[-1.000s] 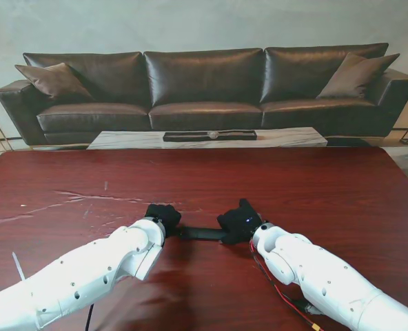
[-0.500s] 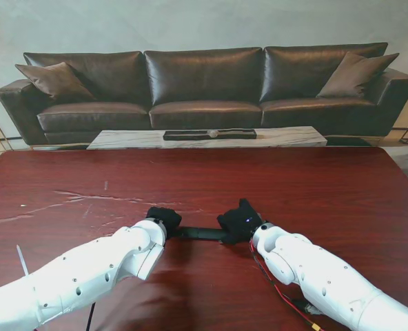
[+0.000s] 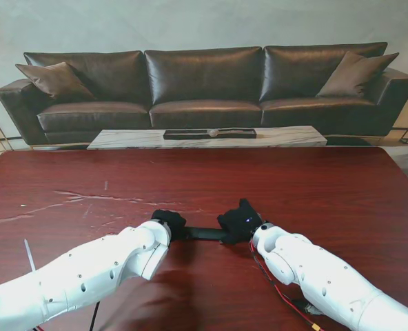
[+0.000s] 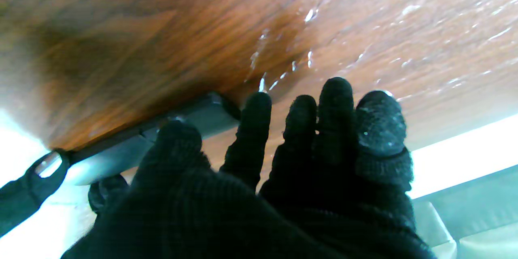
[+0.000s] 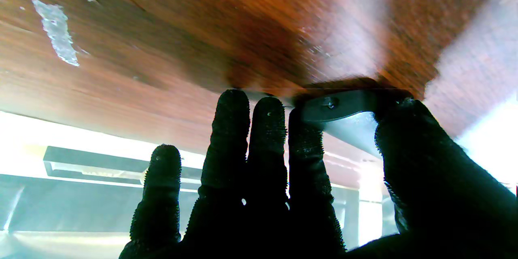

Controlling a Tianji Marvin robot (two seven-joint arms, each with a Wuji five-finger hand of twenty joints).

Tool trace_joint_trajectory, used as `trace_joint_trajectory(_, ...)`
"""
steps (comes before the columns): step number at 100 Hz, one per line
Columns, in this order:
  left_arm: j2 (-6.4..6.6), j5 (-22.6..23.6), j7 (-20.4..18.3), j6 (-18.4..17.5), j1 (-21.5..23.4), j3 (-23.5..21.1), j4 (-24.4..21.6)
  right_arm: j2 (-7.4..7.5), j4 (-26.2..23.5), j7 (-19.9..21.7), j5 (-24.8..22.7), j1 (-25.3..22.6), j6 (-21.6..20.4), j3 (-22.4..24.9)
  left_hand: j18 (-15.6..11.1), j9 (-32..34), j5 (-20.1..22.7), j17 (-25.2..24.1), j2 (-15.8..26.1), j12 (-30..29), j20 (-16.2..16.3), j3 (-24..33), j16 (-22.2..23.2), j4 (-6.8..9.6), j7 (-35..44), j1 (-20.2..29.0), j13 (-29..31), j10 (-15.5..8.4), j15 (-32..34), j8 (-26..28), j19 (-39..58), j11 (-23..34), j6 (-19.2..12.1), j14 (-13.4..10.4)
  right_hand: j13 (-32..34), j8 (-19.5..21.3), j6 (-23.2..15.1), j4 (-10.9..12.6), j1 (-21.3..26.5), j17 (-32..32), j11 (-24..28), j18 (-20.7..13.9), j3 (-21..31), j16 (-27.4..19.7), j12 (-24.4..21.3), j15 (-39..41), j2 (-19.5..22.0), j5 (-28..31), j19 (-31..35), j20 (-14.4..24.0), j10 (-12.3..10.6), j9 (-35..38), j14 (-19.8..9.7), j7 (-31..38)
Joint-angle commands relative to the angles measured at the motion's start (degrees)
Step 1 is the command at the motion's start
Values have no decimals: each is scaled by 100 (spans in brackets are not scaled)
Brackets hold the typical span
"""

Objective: Install the batteries into the remote control and close the cover

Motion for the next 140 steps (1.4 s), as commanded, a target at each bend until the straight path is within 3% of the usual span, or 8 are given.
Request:
trace_joint_trajectory(1,-31,-48,14,-5,-5,-13,3,31,109,79,-37,-111,8,-56,4,180,85,42,248,24,22,-92,32,169,162,195,82,117,149,-50,193,101,-17,53,-123,167,-954,678,900,-124,-303,106,470,-34,-167,-7,640,325,-11,37,59,-44,-34,523)
trace_joint_trajectory(83,-258,-564,76,-154,-300,359,221,32,98,78,-44,-116,13,-47,0,152,42,58,229,-22,-50,-93,-70,172,193,254,85,75,26,-149,206,65,-58,70,-129,169,-962,678,896,-122,-304,106,465,-36,-168,-10,647,327,-9,37,59,-44,-41,518)
trace_joint_trajectory(140,-332,-685,127,-232,-328,374,271,27,105,79,-30,-111,10,-52,4,100,0,44,224,-53,-110,-87,-112,175,163,337,70,75,-22,-180,183,20,-67,70,-123,170,-956,679,895,-124,-302,112,460,-35,-166,-7,650,321,-8,38,56,-43,-41,515)
